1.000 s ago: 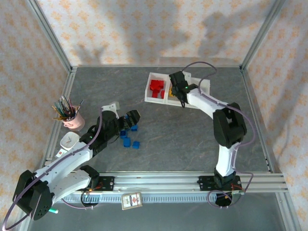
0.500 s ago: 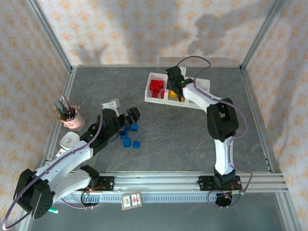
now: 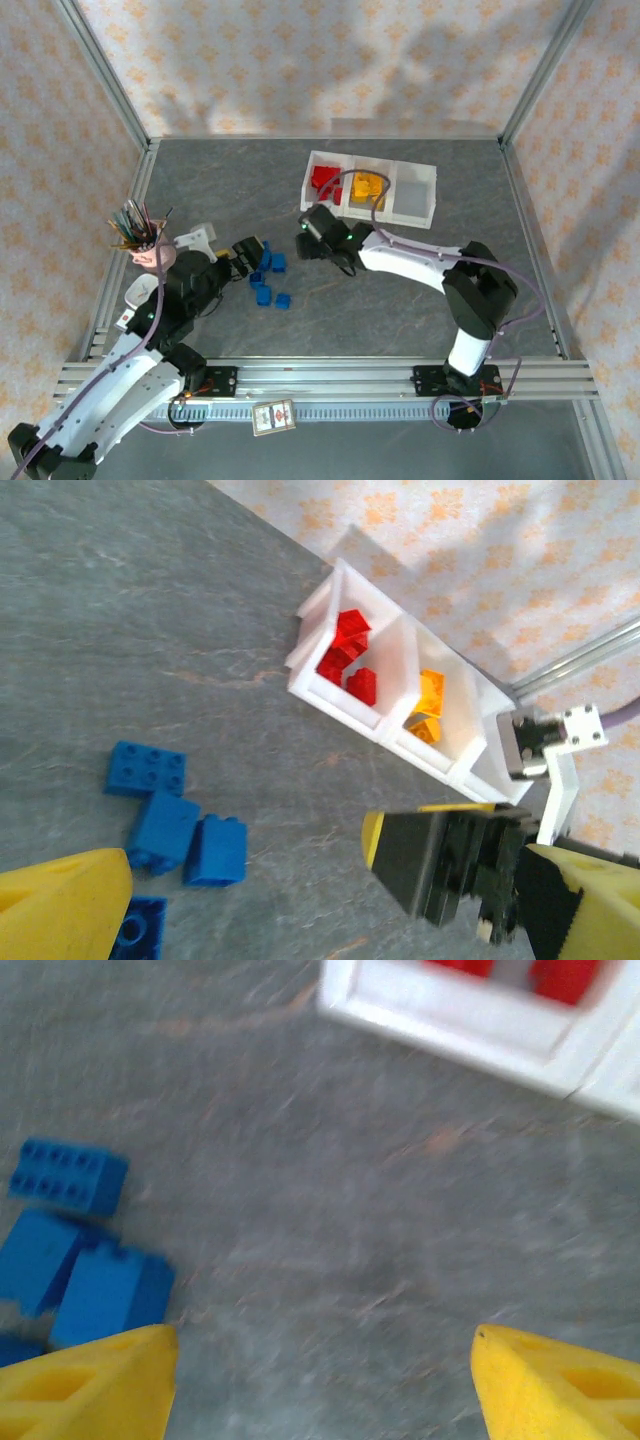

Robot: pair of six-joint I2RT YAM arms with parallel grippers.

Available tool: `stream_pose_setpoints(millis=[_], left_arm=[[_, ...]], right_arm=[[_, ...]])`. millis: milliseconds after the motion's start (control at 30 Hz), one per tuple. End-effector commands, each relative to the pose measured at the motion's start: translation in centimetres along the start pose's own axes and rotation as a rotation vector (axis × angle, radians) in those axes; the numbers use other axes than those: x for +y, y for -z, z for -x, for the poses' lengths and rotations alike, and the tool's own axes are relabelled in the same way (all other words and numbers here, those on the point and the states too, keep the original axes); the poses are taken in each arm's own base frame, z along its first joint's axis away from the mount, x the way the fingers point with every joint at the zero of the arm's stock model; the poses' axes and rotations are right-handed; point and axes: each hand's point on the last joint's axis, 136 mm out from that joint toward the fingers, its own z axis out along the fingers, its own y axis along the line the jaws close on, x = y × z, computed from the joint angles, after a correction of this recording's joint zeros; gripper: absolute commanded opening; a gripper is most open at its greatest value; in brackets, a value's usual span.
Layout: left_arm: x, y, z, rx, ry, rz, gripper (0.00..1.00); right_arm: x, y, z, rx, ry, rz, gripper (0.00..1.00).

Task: Sort the legos into containers by color
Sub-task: Pick up the lego from the center of the table.

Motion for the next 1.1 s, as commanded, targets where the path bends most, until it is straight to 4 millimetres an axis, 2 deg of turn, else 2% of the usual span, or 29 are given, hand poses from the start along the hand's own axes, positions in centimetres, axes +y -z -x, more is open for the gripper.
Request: stream_pose_setpoints(millis=[0,200,400,533,767,933,1067], left_arm=[[3.7,1.2,-1.3,0.019,0.018,0.131,0.99],[4.4,2.0,-1.7,0.001,0.077,0.122,0.99],[4.9,1.9,-1.4,-0.012,0.077,0.16,0.99],[4.7,1.7,-1.2,-0.014,0.078,0.155,0.99],[4.2,1.2,-1.2,-0.008,0.074,0.142,0.99],[3.7,1.0,-1.1,-0.003,0.069,0.129,0.99],[3.0,0.8,-0.9,0.003,0.063,0.105,0.99]], right_arm=[[1.8,-0.9,-1.2,0.028,-0.032,0.037,0.77],[6.4,-2.7,-2.9,0.065,-0.015,0.093,0.79],[8.6,-5.2,-3.2,0.089,-0.005,0.106,0.78],[8.6,-7.1,-3.9,0.112,0.007,0.073,0.71],[8.1,-8.7,-3.9,0.106,0.019,0.015,0.54],[7.7,-8.2,-3.3,0.084,0.022,0.003,0.38],[7.0,-6.6,-2.6,0.057,0.011,-0.003,0.32]])
